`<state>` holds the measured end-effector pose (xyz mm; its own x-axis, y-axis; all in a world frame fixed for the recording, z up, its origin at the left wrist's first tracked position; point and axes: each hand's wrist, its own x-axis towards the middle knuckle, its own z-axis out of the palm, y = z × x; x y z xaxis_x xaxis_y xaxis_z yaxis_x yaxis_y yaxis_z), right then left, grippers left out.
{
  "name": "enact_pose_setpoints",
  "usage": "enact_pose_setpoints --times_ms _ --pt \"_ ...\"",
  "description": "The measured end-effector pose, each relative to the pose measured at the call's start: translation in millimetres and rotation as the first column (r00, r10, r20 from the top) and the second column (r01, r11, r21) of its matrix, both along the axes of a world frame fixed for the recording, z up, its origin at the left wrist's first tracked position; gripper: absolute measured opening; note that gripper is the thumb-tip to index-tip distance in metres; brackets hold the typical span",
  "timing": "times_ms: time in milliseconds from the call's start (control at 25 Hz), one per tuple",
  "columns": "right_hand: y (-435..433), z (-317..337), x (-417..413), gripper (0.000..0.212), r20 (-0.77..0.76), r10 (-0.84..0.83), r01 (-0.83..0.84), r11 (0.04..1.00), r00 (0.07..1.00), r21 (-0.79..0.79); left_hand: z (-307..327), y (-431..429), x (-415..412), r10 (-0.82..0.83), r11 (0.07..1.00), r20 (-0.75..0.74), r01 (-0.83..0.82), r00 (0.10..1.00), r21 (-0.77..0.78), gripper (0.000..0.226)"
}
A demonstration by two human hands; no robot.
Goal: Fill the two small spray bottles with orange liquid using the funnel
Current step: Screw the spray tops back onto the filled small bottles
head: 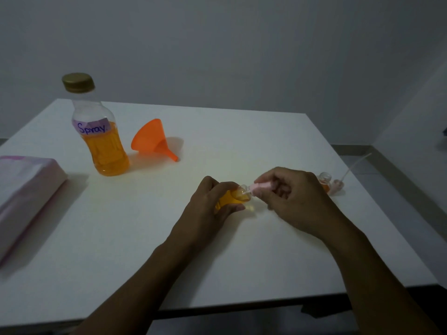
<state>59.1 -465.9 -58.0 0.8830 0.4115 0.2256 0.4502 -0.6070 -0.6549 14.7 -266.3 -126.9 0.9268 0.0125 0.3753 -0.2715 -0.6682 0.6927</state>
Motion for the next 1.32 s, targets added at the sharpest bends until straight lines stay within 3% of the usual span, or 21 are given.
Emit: enact_pose_setpoints --times_ms 120,280,360,480,640,720,800,880,1000,1120,1320 --pt "-0.9 -2.1 1.3 0.064 -0.049 -0.063 0.057 0.992 0.997 -0.116 0.0 -0.8 -3.2 -0.01 1.0 0.003 0.009 1.0 0.02 0.039" --pt "-5.9 -1.3 -5.7 0.043 -0.079 0.075 -0.071 0.996 0.994 0.05 -0.2 -0.2 -3.3 -0.011 0.999 0.003 0.011 1.0 0.043 0.039" --pt "-4.4 -7.1 -5.5 0.03 -0.021 0.035 -0.034 0.999 0.999 0.021 0.5 -0.7 -4.3 -0.019 0.999 0.008 0.019 1.0 0.048 0.038" --pt "-1.4 -6.3 -5.9 0.062 -0.011 -0.071 0.07 0.994 0.997 -0.09 0.8 -1.8 -6.4 -0.024 0.998 0.018 0.023 1.0 0.051 0.038" --pt "-5.8 -6.2 -7.1 0.041 -0.051 0.084 -0.078 0.992 0.995 0.102 0.9 -1.2 -5.6 -0.013 0.996 0.046 0.009 0.999 0.085 0.044" --pt "-2.5 -11.3 -6.6 0.03 0.013 0.044 -0.045 0.997 0.999 0.068 2.2 -1.8 -7.0 -0.023 0.997 0.029 0.021 0.999 0.072 0.042" --pt "2.0 -9.7 -6.2 0.058 0.03 -0.073 0.073 0.997 0.997 -0.023 3.1 -3.5 -8.9 -0.039 0.996 0.022 0.037 0.999 0.082 0.042" --pt "-0.9 -6.7 -4.2 0.063 -0.029 -0.113 0.112 0.993 0.993 -0.036 4.0 -4.7 -9.4 -0.042 0.995 0.026 0.04 0.999 0.09 0.043" --pt "-8.7 -4.3 -4.3 0.052 -0.154 0.078 -0.058 0.99 0.985 0.129 6.0 -4.0 -9.9 -0.037 0.998 0.022 0.036 0.999 0.057 0.042" --pt "-6.2 -7.8 -4.8 0.02 -0.06 0.077 -0.073 0.995 0.995 0.072 6.4 -2.8 -10.0 -0.057 0.997 0.041 0.055 0.998 0.063 0.043" --pt "7.6 -8.6 -5.0 0.05 0.02 0.03 -0.028 0.995 0.999 -0.092 4.0 -3.7 -12.7 -0.055 0.995 0.103 0.046 0.993 0.084 0.041"
